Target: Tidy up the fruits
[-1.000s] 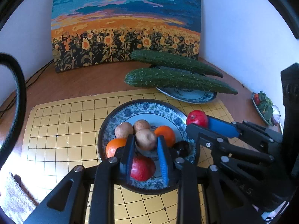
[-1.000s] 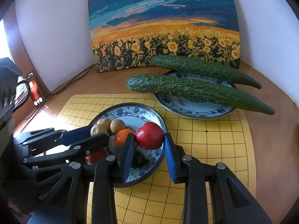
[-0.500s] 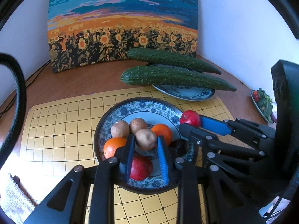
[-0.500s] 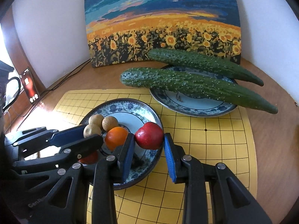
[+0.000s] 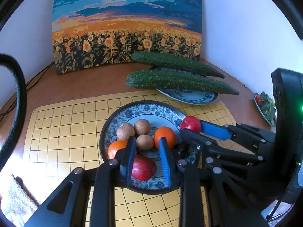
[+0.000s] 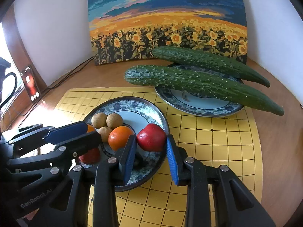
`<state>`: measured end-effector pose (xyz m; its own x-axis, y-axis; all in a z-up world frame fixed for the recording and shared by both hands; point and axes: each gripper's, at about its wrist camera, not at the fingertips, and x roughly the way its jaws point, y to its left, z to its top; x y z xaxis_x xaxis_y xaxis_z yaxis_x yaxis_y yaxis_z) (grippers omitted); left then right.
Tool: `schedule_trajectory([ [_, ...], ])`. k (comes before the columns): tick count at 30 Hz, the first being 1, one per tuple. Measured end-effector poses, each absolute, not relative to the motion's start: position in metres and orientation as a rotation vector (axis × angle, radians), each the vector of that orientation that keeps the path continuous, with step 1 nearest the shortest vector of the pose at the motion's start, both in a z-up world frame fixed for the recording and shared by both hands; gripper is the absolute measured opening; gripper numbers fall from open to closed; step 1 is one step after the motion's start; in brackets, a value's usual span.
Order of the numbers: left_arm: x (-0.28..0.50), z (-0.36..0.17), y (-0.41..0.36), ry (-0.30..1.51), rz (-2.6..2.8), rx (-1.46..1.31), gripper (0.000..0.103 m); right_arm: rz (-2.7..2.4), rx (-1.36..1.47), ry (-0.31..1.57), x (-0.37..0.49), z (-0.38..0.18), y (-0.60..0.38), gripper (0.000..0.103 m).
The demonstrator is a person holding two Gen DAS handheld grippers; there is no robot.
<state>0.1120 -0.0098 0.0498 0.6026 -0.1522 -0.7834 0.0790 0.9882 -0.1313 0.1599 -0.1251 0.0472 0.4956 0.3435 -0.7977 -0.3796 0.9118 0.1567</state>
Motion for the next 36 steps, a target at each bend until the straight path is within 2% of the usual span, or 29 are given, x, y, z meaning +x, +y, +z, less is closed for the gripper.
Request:
schedule_trajectory([
  [6, 0.108, 0.052, -0.007, 0.92, -0.122, -0.091, 0.026, 0.437, -0.043, 0.944, 0.156, 0.052, -0.125, 0.039],
  [27, 0.072, 0.061, 0.003, 0.929, -0.076, -0.118, 0.031, 0.455, -0.052, 0.91, 0.109, 0.078, -0.125, 0.044],
  [36, 0.058, 0.057, 0.004, 0.943, -0.049, -0.121, 0.037, 0.443, -0.055, 0.916, 0.091, 0.075, -0.128, 0.046],
])
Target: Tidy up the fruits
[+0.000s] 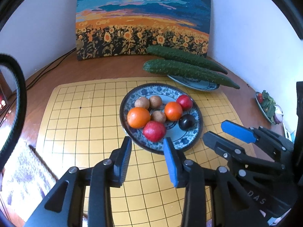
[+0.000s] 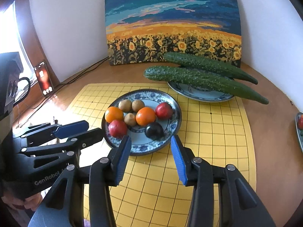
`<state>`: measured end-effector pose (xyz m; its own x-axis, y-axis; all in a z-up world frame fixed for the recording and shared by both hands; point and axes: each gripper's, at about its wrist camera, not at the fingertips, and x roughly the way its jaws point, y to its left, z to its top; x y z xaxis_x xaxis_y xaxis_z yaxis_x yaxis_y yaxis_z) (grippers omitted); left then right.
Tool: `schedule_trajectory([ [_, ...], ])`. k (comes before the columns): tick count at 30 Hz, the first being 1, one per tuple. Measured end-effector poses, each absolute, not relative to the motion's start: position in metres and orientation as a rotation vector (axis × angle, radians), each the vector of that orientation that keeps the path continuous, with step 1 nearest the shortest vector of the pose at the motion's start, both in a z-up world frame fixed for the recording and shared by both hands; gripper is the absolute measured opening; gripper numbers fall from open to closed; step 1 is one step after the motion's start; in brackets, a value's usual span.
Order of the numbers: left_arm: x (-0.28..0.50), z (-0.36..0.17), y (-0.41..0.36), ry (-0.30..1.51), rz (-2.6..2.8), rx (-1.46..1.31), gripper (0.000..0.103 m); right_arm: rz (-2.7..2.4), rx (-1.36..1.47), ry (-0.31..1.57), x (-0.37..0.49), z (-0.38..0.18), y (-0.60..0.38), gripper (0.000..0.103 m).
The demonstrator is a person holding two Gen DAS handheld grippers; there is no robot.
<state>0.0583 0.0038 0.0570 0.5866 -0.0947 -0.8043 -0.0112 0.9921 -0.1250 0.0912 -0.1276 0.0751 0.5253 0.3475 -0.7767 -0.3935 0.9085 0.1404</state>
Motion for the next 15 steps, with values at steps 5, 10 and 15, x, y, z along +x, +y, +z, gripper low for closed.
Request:
schedule_trajectory([
  [5, 0.054, 0.051, 0.003, 0.951, -0.039, -0.12, 0.043, 0.429, -0.054, 0.927, 0.085, 0.069, -0.13, 0.05],
  [10, 0.051, 0.044, 0.001, 0.962, -0.029, -0.11, 0.048, 0.411, -0.05, 0.944, 0.083, 0.061, -0.132, 0.052],
  [15, 0.051, 0.031, 0.0, 0.995, -0.011, -0.108, 0.048, 0.396, -0.055, 0.953, 0.081, 0.053, -0.133, 0.055],
])
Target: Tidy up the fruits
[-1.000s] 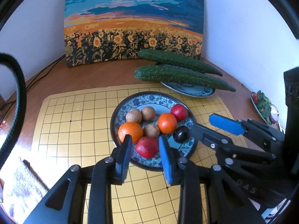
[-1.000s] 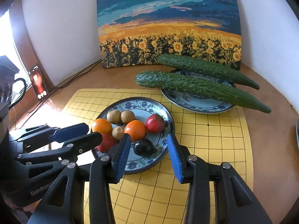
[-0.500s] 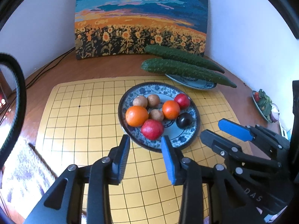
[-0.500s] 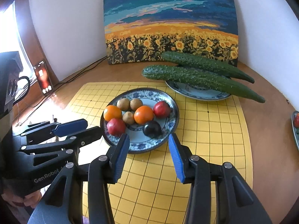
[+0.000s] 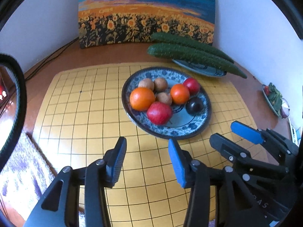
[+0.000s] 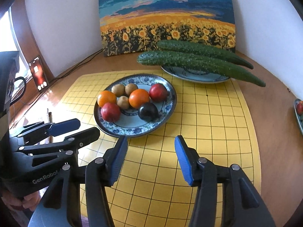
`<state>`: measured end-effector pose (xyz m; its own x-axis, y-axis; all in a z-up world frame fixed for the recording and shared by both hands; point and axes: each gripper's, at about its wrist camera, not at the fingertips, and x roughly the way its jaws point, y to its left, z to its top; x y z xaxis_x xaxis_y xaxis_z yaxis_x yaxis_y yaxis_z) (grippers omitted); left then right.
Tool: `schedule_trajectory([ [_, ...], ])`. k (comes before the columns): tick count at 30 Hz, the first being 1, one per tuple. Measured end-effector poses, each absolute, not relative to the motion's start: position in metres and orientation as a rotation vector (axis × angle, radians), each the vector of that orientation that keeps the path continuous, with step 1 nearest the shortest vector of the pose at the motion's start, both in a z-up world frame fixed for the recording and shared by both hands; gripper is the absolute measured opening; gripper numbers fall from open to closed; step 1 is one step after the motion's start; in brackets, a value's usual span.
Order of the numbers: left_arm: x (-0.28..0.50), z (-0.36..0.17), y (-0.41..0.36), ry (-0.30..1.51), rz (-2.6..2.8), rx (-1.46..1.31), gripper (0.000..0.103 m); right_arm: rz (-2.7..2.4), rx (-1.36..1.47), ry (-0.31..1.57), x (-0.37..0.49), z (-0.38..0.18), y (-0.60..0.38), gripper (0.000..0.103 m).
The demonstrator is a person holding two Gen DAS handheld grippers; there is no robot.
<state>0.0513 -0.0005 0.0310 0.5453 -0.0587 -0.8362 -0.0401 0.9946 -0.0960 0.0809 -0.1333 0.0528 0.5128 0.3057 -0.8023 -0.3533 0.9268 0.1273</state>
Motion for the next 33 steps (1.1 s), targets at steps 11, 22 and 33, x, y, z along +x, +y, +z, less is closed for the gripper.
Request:
schedule_trajectory([
  [11, 0.053, 0.016, -0.007, 1.016, 0.019, -0.073, 0.059, 0.353, -0.063, 0.985, 0.081, 0.033, -0.138, 0.057],
  [22, 0.054, 0.015, -0.007, 1.012, 0.029, -0.064, 0.059, 0.346, -0.063, 0.978, 0.08, 0.031, -0.137, 0.057],
  [33, 0.054, 0.015, -0.007, 1.012, 0.029, -0.064, 0.059, 0.346, -0.062, 0.978, 0.08, 0.031, -0.137, 0.057],
])
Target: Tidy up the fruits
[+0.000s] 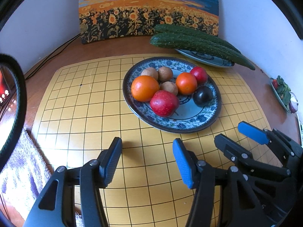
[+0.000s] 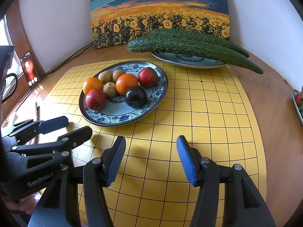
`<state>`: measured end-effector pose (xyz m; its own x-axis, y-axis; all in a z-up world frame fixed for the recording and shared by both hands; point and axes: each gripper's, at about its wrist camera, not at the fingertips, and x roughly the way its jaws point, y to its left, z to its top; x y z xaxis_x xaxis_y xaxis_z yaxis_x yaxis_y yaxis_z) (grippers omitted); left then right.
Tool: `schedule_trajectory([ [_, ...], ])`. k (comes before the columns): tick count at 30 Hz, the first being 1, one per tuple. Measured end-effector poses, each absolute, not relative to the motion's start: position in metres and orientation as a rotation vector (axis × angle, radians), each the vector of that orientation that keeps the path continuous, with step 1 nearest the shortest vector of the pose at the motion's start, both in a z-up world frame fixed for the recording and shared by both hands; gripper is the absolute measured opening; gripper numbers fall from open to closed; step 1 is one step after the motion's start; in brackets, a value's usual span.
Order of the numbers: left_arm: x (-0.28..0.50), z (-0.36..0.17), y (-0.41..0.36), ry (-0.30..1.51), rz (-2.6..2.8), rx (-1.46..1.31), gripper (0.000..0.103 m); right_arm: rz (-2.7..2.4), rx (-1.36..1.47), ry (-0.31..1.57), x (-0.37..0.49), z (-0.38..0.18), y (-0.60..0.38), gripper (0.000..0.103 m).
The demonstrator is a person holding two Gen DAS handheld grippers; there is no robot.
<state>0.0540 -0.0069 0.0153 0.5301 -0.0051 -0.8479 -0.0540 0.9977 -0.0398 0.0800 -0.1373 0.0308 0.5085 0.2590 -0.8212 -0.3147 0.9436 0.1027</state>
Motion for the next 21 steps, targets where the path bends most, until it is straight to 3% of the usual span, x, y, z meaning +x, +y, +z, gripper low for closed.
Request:
schedule_trajectory([
  [21, 0.0529, 0.0132, -0.0039, 1.007, 0.032, -0.068, 0.059, 0.343, -0.069, 0.975, 0.0794, 0.031, -0.1361, 0.058],
])
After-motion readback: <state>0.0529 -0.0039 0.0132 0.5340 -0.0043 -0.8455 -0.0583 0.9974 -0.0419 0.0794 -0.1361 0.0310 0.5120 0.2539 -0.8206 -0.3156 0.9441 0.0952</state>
